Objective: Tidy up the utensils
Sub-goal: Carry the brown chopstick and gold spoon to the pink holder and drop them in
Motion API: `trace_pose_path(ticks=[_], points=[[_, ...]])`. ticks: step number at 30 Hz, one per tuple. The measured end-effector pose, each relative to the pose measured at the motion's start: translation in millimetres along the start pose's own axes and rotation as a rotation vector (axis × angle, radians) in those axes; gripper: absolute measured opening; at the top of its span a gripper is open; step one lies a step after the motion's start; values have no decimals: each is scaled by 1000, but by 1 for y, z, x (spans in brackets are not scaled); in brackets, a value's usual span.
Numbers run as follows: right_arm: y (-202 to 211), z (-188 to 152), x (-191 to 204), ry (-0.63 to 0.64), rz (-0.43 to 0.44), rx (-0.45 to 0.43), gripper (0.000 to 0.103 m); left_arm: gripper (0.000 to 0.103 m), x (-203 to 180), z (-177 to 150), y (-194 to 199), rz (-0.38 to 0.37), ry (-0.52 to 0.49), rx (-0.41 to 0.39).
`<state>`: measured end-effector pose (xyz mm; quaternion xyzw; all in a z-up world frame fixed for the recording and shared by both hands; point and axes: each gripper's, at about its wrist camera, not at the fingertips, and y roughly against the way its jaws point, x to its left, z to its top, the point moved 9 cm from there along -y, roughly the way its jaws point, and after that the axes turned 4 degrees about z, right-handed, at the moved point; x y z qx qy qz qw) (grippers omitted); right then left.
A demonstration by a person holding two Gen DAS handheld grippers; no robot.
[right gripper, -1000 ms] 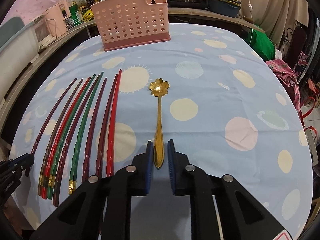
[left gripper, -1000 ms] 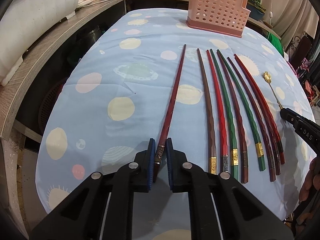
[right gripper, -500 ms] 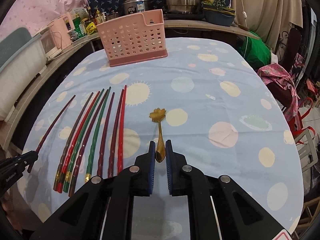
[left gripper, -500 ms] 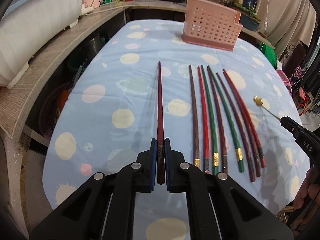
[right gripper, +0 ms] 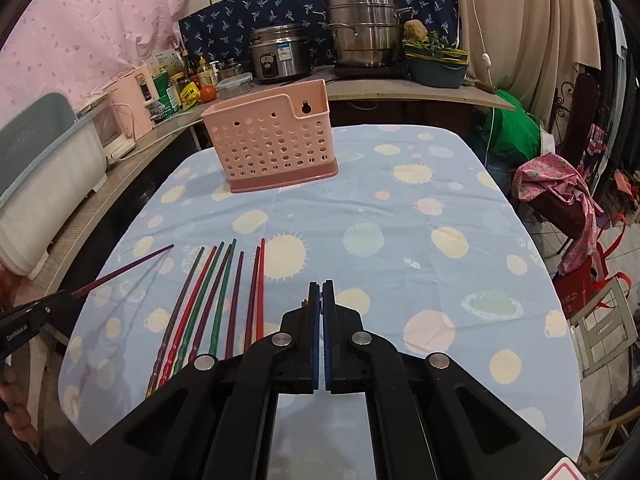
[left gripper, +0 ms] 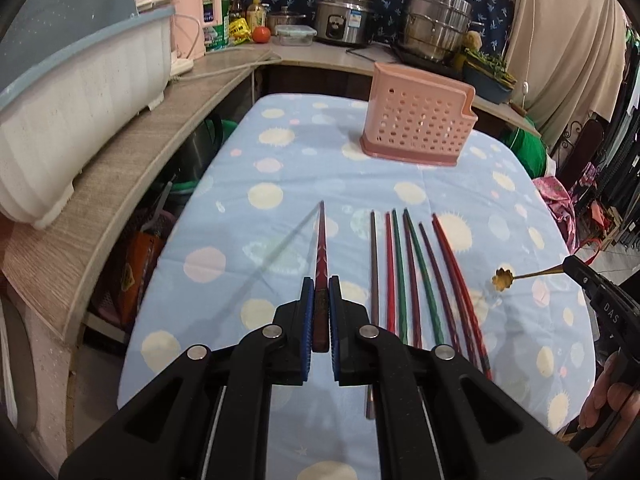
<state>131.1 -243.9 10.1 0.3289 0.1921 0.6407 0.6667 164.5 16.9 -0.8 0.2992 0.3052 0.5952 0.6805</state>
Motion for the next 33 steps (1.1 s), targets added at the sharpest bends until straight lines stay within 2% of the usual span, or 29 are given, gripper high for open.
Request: trace_pose_path(ticks=[4, 11, 21, 25, 33], points=[[1, 35, 0, 0, 18, -40, 2, 7, -1, 40, 11, -5, -5, -55], [-8, 121, 5, -7, 64, -132, 2, 7, -14, 137, 25, -6, -30, -173], [-57, 219, 6, -28, 84, -179, 2, 7, -51, 277, 58, -49, -3, -395], [-81, 241, 5, -33, 79, -167, 2, 7, -70, 312, 54, -79, 0, -438], [-137, 239, -7, -52, 73, -74, 2, 7, -95, 330, 11, -81, -19, -440]])
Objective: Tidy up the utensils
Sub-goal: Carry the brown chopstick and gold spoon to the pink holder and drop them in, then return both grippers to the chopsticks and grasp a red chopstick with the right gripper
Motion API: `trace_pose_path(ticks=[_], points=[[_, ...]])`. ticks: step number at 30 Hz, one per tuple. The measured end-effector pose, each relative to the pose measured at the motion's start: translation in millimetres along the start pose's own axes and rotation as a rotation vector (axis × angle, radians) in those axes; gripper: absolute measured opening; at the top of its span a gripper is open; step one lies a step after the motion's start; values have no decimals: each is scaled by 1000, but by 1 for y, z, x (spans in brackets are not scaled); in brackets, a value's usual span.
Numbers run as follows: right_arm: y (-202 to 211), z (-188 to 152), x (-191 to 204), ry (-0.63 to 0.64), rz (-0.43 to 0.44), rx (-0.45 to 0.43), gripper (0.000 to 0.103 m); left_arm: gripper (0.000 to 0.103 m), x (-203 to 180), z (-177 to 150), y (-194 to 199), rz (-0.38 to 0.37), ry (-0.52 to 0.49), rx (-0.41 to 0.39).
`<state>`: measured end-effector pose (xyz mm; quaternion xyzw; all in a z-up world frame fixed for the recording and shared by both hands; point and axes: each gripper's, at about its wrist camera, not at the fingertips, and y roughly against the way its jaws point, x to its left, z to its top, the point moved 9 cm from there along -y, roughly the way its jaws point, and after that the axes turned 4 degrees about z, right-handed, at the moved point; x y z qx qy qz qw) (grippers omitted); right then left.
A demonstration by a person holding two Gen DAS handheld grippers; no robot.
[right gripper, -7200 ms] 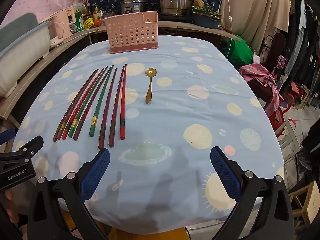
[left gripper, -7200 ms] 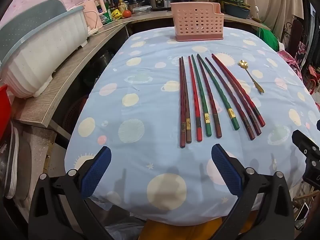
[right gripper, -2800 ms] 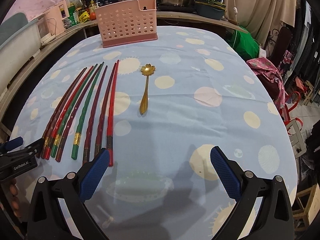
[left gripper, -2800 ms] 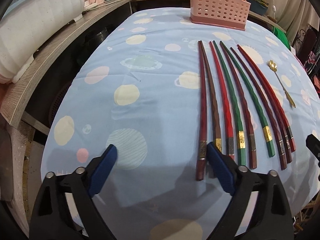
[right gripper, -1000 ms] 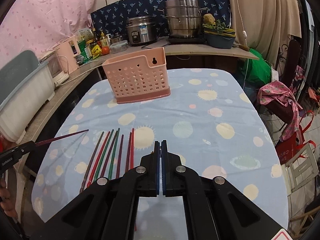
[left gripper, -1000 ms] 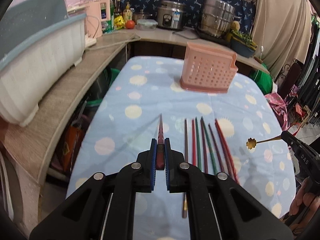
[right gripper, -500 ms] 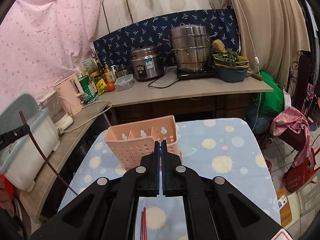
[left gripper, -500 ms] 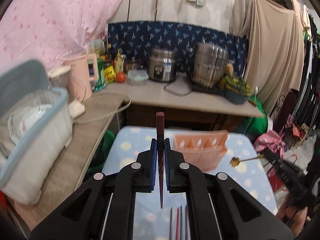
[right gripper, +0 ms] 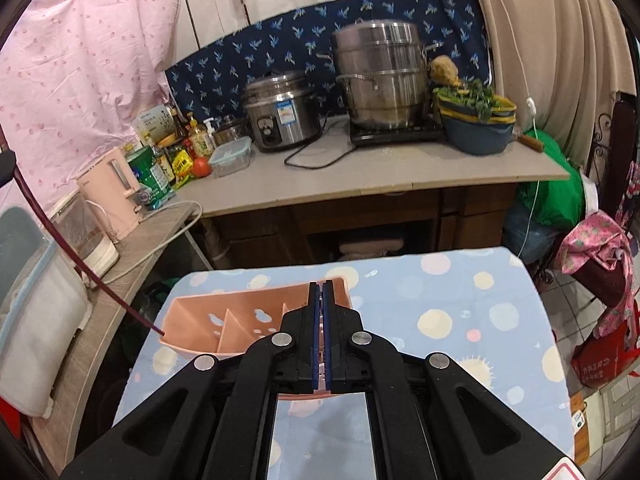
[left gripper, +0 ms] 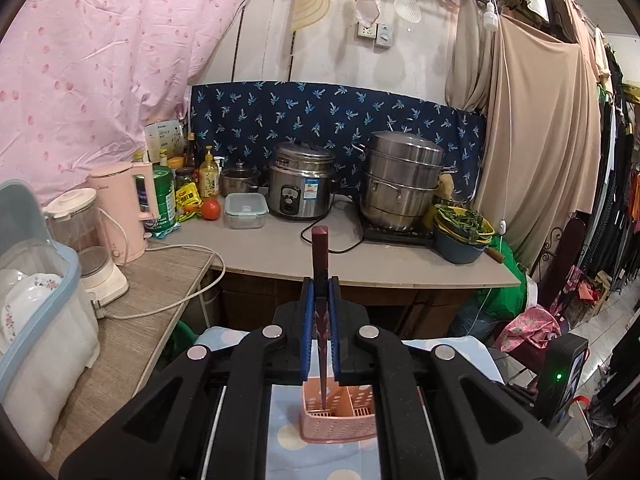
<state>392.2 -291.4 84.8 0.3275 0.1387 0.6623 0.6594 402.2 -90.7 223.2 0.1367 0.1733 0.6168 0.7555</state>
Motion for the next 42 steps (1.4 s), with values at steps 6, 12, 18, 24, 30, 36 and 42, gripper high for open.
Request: trace_pose_path(ticks=[6, 12, 18, 24, 30, 36, 42], points=[[-24, -16, -6, -8, 7, 43, 2, 7, 3, -28, -46, 17, -1, 81], [-16, -17, -8, -15, -1, 18, 10, 35, 14, -46, -57, 63, 1, 93], [20, -21, -2, -3, 7, -21, 22, 46, 19, -54, -35, 90, -28, 88], [73, -58, 8, 34, 18, -31, 29, 52, 33, -89, 6, 102, -47, 120], [111, -125, 19, 54, 25, 25, 30, 52, 57, -161, 49, 123, -60, 210], [131, -201, 28, 77, 21, 115, 30, 52, 74, -242, 83, 151, -102, 306], [137, -269, 30, 92, 9, 197, 30, 52, 82, -308, 107, 145, -84, 398]])
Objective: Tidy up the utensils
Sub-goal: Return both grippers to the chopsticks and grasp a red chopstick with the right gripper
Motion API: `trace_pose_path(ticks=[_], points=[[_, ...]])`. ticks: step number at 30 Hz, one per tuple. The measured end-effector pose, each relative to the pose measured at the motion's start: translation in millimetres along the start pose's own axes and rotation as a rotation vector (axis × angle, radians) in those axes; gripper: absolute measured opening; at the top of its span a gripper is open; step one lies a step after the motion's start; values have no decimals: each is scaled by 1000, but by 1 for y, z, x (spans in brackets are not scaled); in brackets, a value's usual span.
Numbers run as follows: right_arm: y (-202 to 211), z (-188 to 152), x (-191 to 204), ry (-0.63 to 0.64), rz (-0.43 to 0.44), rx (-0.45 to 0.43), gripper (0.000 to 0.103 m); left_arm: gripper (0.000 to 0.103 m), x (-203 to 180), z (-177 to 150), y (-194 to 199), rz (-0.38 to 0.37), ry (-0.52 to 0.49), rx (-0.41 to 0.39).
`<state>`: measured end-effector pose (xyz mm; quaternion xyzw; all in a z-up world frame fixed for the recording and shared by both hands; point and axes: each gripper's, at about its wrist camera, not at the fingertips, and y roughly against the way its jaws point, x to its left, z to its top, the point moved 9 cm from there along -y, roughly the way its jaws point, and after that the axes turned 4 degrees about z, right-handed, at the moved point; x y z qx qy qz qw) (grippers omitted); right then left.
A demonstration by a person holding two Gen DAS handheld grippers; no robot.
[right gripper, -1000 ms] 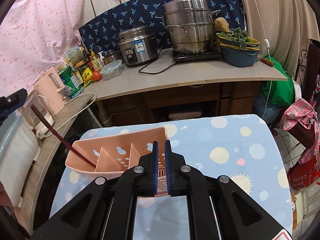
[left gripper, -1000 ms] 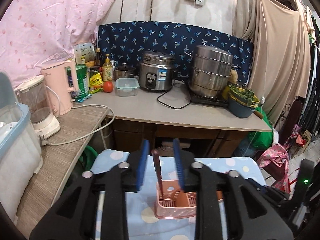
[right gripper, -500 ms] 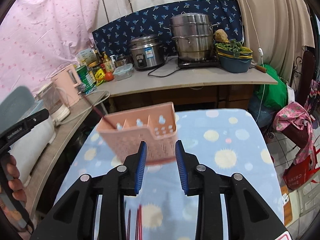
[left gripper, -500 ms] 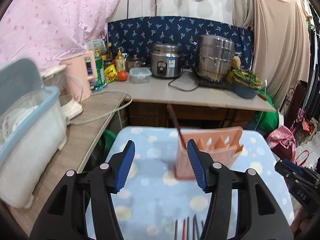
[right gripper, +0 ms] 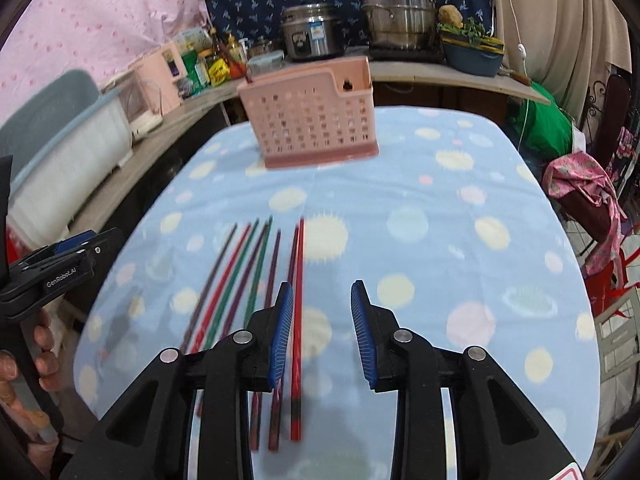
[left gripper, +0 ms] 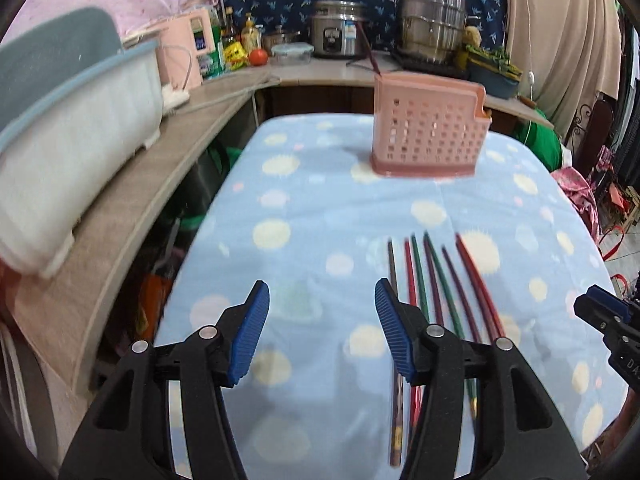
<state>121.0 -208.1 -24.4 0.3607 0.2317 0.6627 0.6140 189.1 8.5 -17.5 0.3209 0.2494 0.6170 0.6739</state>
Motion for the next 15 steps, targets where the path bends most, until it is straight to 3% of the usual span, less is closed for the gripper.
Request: trace_pose_path(ticks=[8, 15], points=[[-17, -52, 3, -10, -1, 79, 30, 52, 1, -64, -9, -13, 31, 81], [-25, -66, 8, -3, 2, 106, 29, 52, -9, -78, -6, -35, 26, 92]])
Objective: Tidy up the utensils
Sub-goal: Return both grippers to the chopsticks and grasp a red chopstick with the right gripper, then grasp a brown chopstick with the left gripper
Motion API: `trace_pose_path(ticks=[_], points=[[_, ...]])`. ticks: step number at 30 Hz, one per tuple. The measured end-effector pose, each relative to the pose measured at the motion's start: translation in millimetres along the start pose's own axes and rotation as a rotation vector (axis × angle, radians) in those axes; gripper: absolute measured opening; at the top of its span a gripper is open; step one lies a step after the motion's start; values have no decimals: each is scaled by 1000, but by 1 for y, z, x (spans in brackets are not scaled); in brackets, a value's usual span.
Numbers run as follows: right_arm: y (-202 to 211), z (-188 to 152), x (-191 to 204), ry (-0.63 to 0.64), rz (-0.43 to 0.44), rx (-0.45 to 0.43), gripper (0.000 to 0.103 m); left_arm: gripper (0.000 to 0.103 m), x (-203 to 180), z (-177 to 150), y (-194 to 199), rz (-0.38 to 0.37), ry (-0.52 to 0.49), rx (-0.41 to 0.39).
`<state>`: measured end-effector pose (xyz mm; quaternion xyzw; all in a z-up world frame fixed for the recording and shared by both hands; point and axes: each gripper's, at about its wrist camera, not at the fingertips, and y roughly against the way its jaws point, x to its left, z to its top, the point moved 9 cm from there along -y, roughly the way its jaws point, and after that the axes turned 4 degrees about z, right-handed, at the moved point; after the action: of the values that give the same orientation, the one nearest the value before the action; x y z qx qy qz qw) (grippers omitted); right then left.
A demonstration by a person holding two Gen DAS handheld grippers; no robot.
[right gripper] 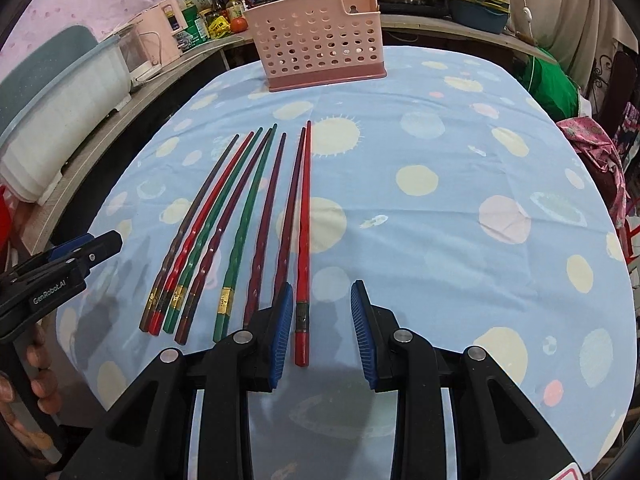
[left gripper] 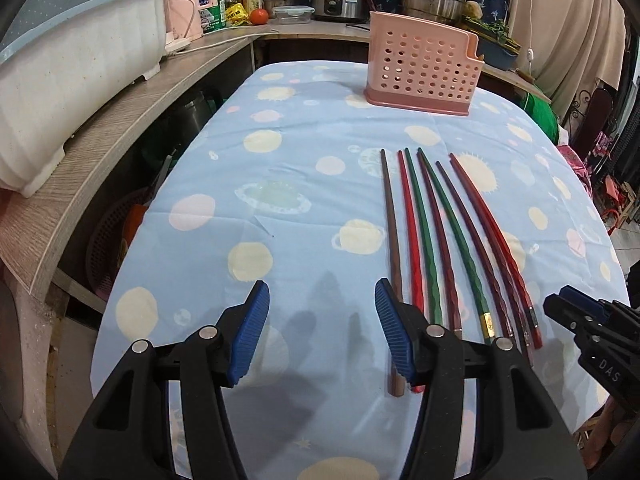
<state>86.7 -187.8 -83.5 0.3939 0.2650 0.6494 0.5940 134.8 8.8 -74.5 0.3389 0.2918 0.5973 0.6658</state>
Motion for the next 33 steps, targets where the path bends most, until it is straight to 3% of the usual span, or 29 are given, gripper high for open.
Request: trace_pose_path(ticks=[17, 33], points=[[-12, -18, 4, 37, -20, 36, 7, 52, -14, -18, 0, -25, -29, 24], [-7, -21, -7, 2, -27, 26, 7, 52, -28, -34, -8, -45, -57, 66]])
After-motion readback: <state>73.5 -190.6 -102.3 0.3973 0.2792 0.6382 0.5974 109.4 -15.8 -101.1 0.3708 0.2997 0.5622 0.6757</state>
